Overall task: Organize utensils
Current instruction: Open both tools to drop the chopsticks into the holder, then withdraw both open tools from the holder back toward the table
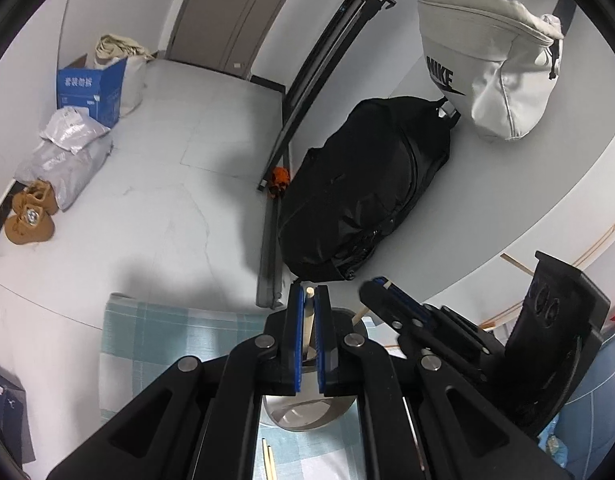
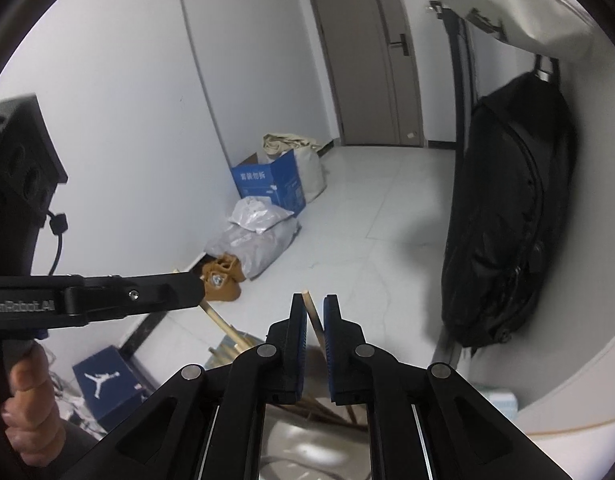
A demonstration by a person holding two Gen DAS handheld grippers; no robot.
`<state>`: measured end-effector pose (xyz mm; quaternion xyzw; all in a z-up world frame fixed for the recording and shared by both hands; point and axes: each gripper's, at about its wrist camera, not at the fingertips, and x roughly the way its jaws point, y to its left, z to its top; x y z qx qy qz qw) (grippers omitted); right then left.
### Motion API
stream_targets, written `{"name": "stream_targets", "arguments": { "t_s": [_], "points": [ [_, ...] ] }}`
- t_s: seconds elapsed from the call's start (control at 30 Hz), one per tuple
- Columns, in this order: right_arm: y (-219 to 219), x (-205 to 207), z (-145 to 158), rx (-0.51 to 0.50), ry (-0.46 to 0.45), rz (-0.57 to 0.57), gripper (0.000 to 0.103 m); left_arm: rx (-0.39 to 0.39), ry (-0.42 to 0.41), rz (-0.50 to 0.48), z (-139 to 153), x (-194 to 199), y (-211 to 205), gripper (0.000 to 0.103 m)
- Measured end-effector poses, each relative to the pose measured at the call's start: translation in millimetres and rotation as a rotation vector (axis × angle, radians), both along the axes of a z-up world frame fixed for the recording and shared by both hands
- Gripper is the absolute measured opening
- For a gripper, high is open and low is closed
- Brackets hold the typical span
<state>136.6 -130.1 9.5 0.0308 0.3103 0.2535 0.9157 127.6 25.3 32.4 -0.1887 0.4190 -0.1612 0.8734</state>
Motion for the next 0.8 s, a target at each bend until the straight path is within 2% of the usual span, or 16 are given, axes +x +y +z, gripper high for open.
{"name": "stream_targets", "arguments": {
  "t_s": [0.07,0.13,0.17,0.2,0.37,0.5,0.57,0.67,0.8],
  "points": [
    [-8.6,-3.3,1.8,0.038,0.020,-0.007,0.020,0.010,0.002,0.011,2.6,-3.8,-0.5,0.004],
    [-17.4,-5.3,3.4,0.066,0.041,-0.014,0.034,-0.002,0.005,0.027,4.4,-9.0,1.0,0.022],
    [-22.1,-7.8,4.2,0.070,0.047,-0.018,0.036,-0.004,0.004,0.041,4.8,-11.0,1.0,0.032],
    [-24.4,-10.3,4.3,0.068,0.049,-0.022,0.036,0.000,0.004,0.051,5.2,-12.3,1.3,0.037],
    [-39.7,-30.4,7.1,0.095,0.046,-0.026,0.037,0.042,-0.015,0.069,11.1,-29.8,-4.1,0.038],
    [-56.0,-48.1,7.1,0.122,0.042,-0.079,0.050,0.081,-0.020,0.086,13.7,-41.4,-7.6,0.040],
    [-63.6,-55.6,5.5,0.131,0.051,-0.104,0.057,0.109,-0.020,0.105,14.6,-49.6,-8.8,0.044],
    [-71.7,-68.0,2.6,0.133,0.052,-0.120,0.059,0.147,-0.043,0.127,16.7,-60.6,-9.7,0.052],
    [-78.7,-88.4,-2.2,0.122,0.036,-0.138,0.067,0.205,-0.074,0.146,18.5,-75.8,-14.6,0.053]
  ]
}}
